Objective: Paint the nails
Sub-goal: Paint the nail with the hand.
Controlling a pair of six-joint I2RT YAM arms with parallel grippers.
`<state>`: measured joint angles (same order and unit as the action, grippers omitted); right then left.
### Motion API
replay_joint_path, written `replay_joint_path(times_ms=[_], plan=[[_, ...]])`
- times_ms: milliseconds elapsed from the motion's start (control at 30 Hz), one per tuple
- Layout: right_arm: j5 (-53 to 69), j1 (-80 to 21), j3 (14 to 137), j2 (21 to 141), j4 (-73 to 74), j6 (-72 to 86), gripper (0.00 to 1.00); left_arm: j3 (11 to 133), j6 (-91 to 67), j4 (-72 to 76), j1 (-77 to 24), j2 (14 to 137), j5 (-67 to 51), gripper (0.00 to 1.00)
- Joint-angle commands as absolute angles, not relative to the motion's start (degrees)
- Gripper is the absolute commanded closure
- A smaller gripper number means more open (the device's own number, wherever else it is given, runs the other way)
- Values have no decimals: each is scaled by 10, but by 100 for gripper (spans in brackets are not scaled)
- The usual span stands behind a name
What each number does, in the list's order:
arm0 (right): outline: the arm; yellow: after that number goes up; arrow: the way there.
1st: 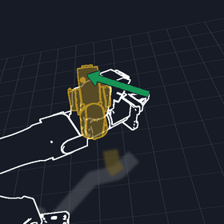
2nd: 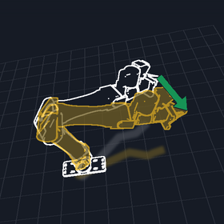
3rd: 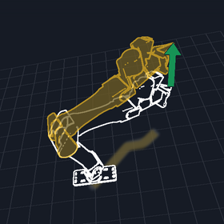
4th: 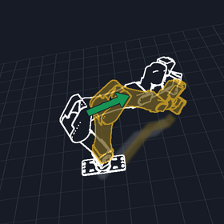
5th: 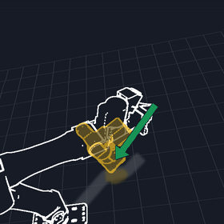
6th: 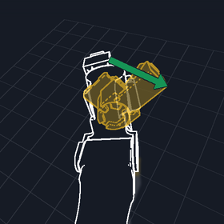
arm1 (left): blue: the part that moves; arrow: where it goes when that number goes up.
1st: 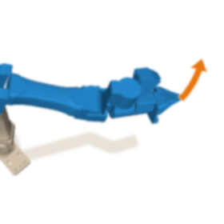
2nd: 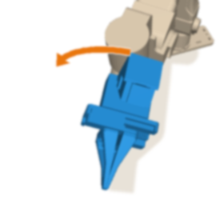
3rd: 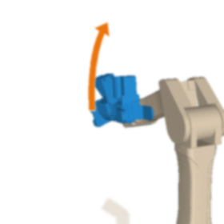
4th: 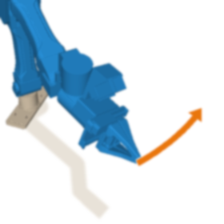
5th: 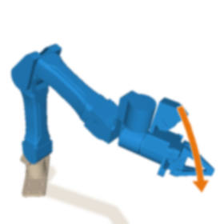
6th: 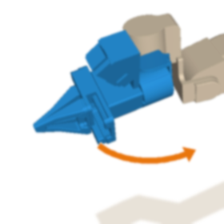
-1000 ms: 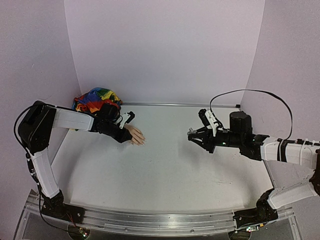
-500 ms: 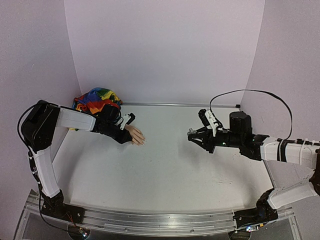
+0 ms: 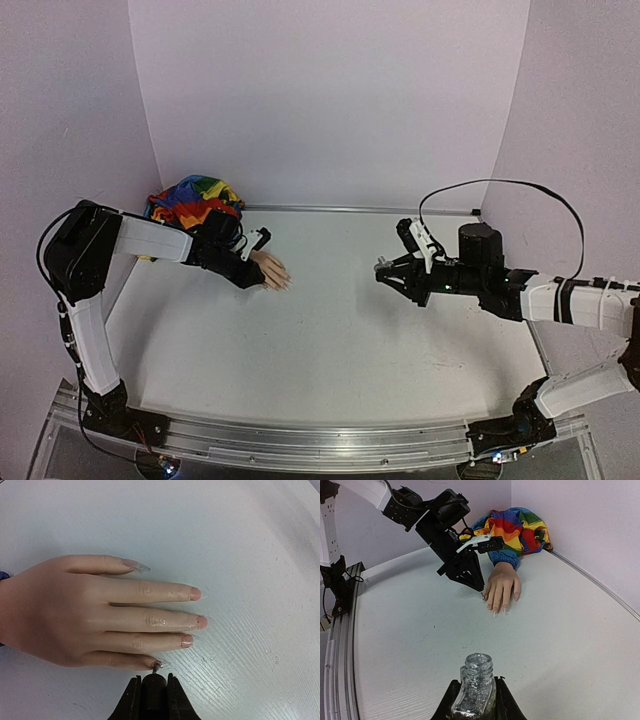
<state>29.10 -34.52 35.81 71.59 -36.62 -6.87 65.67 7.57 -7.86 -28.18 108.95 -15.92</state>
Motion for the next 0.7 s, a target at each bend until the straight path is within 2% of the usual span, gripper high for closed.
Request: replay_joint_path(times_ms=[0, 667], plan=[[302, -346, 371, 714, -389, -69, 100, 686, 82, -60, -280, 1091, -171, 100], [301, -347, 370, 710, -388, -70, 100, 697, 84, -71, -284, 1102, -164, 100]])
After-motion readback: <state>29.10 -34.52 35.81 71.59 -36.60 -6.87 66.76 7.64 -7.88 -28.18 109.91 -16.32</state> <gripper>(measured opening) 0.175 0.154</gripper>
